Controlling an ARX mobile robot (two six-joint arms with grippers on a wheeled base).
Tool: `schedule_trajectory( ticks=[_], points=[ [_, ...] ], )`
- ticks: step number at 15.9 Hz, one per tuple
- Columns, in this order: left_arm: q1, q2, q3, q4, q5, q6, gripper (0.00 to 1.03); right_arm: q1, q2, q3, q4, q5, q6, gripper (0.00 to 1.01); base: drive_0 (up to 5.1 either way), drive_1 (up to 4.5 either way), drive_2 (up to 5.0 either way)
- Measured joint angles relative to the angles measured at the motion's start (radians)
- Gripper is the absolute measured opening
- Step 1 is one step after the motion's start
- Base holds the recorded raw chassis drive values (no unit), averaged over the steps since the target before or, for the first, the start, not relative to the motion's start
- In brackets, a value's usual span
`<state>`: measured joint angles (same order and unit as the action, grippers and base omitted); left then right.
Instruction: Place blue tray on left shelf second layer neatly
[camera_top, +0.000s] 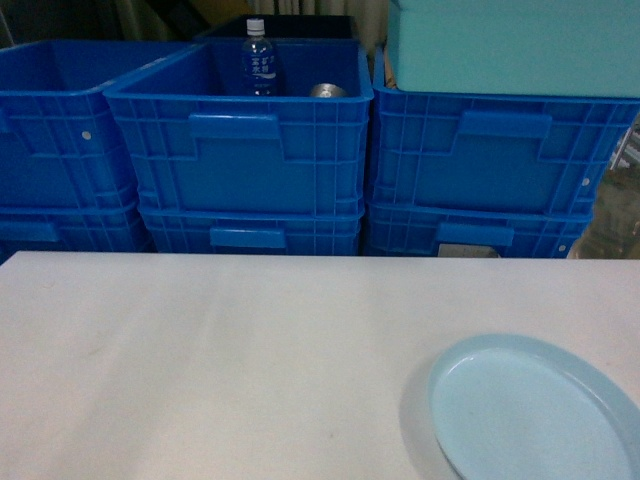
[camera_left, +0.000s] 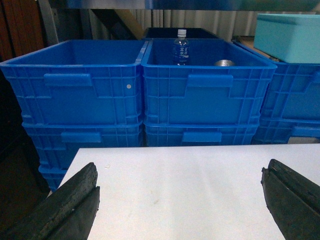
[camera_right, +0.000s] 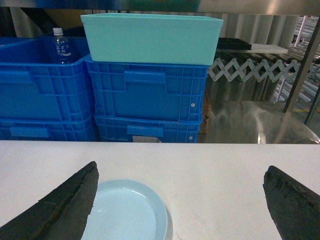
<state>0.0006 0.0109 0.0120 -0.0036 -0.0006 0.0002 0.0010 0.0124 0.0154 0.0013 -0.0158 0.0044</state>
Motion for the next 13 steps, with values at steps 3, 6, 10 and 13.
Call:
schedule_trajectory(
  ticks=[3,6,10,13],
  points=[
    [0.000,0.000,0.000,0.000,0.000,0.000,0.98,0.000,0.000,0.000,0.000,0.000,0.000,0.98,0.0,0.00,0.0],
    [0.000,0.000,0.000,0.000,0.000,0.000,0.98,0.000,0.000,0.000,0.000,0.000,0.000,0.98,0.0,0.00,0.0],
    [0.000,0.000,0.000,0.000,0.000,0.000,0.98,-0.010,0.215,0.023,0.138,-0.087,0.074,0.98,0.0,0.00,0.0],
    [0.000,0.000,0.000,0.000,0.000,0.000,0.98,-0.086,0.840,0.262,0.364,-0.322,0.257,0.98,0.0,0.00,0.0]
  ],
)
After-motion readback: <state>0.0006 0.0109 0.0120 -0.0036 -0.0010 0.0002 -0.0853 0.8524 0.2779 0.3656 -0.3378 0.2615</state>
